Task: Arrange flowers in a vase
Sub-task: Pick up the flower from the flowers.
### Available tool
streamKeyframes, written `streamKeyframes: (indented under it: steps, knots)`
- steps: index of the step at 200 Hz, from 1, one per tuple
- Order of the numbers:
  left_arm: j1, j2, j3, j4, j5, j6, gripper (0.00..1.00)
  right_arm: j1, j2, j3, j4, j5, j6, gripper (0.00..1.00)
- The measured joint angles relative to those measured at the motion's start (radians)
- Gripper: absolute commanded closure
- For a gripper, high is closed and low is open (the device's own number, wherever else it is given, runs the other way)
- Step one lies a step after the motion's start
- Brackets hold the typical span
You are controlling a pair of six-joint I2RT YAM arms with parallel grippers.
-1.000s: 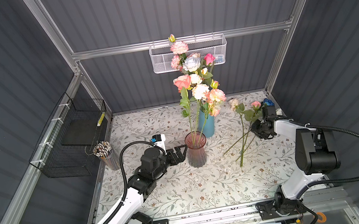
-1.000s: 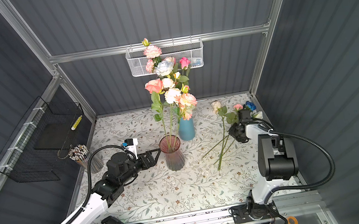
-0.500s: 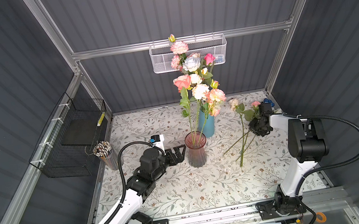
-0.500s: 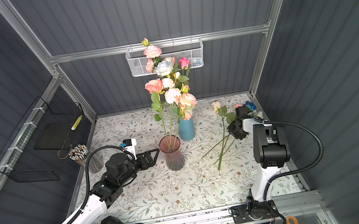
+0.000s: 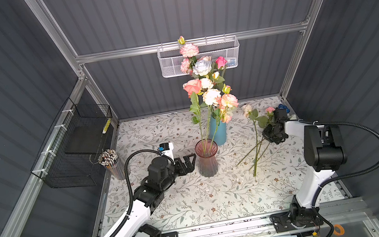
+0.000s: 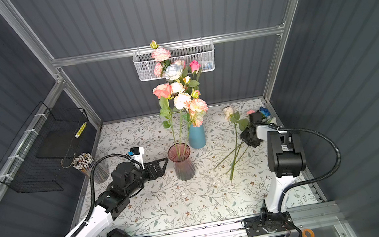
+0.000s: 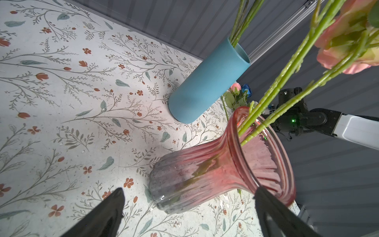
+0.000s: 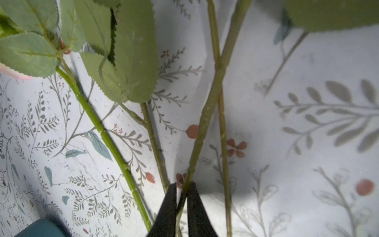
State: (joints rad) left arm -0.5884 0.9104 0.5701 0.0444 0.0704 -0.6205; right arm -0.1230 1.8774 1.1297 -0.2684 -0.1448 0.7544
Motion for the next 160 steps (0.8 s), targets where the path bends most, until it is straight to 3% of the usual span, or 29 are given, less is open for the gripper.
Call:
streamKeyframes:
  steps: [109,160]
  knots:
    - [0.000,-0.018,0.048,-0.057,-0.001,0.008,0.01,0.000,-0.331,-0.208,0.141,-0.107,0.098,0.90]
    - [0.000,-0.034,0.060,-0.085,-0.004,0.008,0.01,0.000,-0.457,-0.266,0.197,-0.225,0.106,0.91]
